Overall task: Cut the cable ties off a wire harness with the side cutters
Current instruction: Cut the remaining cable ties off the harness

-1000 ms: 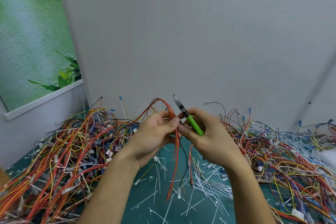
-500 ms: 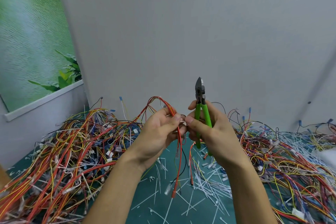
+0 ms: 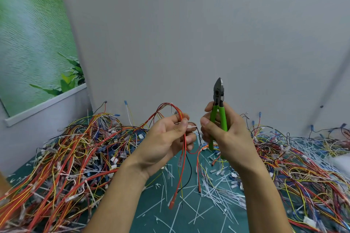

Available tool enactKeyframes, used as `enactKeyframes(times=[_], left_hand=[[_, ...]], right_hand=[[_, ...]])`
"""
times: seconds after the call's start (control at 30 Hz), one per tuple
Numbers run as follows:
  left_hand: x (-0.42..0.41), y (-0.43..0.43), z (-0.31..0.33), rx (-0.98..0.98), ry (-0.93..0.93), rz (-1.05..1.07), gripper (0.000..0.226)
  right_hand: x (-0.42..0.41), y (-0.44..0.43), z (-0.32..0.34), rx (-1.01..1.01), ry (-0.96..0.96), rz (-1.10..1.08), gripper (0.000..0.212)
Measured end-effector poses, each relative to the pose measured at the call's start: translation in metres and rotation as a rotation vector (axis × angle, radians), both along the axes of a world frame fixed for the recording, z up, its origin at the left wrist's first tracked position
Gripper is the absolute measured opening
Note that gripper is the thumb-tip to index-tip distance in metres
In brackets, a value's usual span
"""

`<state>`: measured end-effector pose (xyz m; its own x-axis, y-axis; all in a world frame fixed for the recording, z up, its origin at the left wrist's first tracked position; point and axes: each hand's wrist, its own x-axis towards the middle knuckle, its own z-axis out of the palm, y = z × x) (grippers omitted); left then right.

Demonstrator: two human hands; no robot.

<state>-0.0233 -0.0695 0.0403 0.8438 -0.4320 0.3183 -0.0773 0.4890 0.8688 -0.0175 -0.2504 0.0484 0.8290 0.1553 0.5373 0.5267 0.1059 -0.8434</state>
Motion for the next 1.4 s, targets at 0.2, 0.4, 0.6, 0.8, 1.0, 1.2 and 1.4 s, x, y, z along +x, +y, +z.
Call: enactKeyframes(times=[0.2, 0.4, 0.6, 0.8, 1.0, 1.2, 1.4], left_hand=[[0.002, -0.001, -0.002, 0.046, -0.030, 0.094, 0.019], [0.007, 0.001, -0.006, 0.121, -0.027, 0.154, 0.020], [0.008, 0.007, -0.007, 0.361, -0.144, 0.325, 0.026], [0.009, 0.003, -0.007, 0.475, -0.276, 0.474, 0.028], [0.007, -0.006, -0.006, 0.174, -0.181, 0.401, 0.029], [0.012, 0.000, -0.003, 0.052, -0.113, 0.494, 0.017], [0.016, 0.009, -0.005, 0.146, -0.216, 0.639, 0.024]], right_hand=[[0.005, 0.006, -0.005, -0.170, -0.128, -0.172, 0.018], [0.008, 0.011, -0.009, -0.265, -0.160, -0.266, 0.024], [0.003, 0.002, -0.005, -0.139, -0.129, -0.162, 0.008], [0.002, -0.002, -0.002, -0.078, -0.135, -0.178, 0.012], [0.008, -0.007, -0.004, -0.068, -0.087, -0.227, 0.016], [0.012, -0.025, -0.004, -0.058, 0.011, -0.221, 0.013], [-0.005, -0.036, 0.003, -0.362, 0.236, 0.099, 0.011]])
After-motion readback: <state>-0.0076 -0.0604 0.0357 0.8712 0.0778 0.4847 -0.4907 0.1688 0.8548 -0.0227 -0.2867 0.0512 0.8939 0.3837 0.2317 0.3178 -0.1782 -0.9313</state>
